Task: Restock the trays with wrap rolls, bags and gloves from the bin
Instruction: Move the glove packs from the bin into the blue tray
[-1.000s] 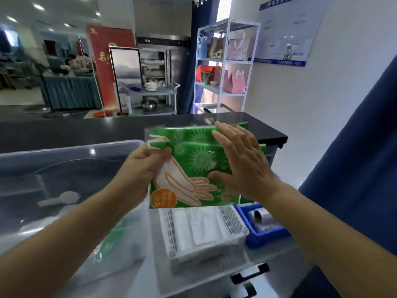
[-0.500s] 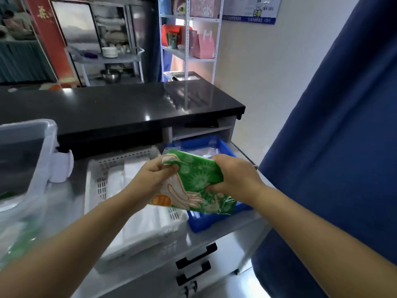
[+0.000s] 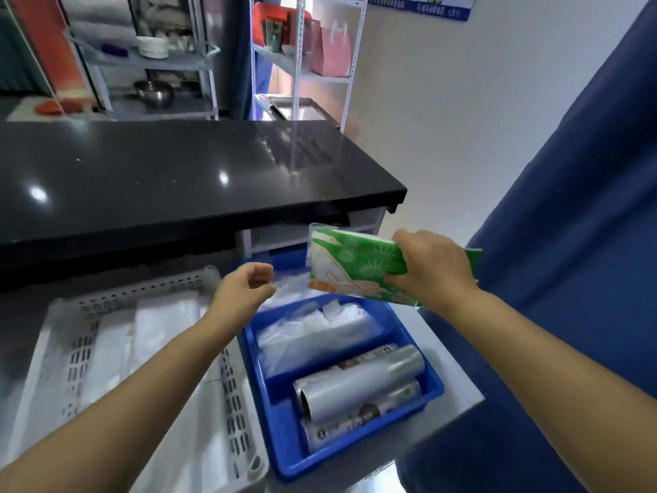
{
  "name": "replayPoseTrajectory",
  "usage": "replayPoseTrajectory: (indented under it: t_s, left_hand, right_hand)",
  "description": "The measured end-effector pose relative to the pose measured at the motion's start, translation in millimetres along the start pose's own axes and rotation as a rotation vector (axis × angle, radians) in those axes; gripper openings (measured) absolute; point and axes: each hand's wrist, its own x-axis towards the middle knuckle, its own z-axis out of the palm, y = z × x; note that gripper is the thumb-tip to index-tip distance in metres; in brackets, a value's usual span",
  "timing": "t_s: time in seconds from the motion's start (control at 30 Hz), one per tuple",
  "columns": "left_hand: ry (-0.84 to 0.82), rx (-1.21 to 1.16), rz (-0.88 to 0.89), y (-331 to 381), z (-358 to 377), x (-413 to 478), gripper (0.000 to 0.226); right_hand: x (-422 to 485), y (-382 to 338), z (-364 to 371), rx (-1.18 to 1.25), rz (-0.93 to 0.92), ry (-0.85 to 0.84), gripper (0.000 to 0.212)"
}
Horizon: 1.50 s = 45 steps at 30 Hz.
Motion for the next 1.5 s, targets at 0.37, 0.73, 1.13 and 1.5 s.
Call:
replayPoseTrajectory:
  t_s: [0.37,0.73,1.13,1.5]
  left_hand:
    - [-0.175,0.815,0.135,-23,58,82,0.052]
    - [-0.227,0.891,-0.234,-37,85,94,0.076]
    - [-0.239,1.045,-0.249,-34,90,87,0.069]
    - [-0.112,1.024,-0.126,-12,82,71,0.006]
  right_hand:
    - [60,51,54,0.076,-0.051,0.048,0.043]
    - [102,90,89,0.141,-0.297,0.082,0.049]
    - [121,89,96,0.162,-0.419,0.179,0.051]
    - [127,55,82,0.169,-0.47,0.276,0.046]
